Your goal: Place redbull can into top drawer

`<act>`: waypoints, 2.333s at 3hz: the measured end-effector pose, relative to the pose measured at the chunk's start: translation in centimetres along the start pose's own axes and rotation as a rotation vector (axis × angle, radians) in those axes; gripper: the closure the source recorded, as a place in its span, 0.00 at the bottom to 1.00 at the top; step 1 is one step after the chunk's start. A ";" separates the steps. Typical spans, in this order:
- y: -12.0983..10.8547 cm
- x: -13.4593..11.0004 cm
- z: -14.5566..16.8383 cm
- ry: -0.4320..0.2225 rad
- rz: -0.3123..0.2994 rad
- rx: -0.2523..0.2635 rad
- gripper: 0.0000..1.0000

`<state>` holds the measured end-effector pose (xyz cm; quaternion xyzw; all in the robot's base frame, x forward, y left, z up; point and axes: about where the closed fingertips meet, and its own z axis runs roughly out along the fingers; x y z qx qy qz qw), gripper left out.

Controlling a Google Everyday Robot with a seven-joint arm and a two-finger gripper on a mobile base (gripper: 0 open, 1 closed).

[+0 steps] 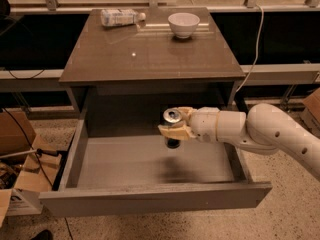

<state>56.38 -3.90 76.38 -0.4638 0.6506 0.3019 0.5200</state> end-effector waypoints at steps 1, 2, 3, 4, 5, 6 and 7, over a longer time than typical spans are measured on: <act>-0.8 3.3 -1.6 -0.005 0.014 0.047 1.00; -1.7 5.7 -3.1 0.011 0.050 0.099 0.81; -1.7 5.7 -2.9 0.010 0.049 0.097 0.58; -1.6 5.6 -2.7 0.009 0.049 0.093 0.35; -1.5 5.6 -2.5 0.009 0.048 0.089 0.11; -1.4 5.5 -2.4 0.008 0.047 0.086 0.00; -1.4 5.5 -2.4 0.008 0.047 0.086 0.00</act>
Offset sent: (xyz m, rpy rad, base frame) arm 0.0053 -0.0842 -0.0671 0.0035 0.0472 -0.1938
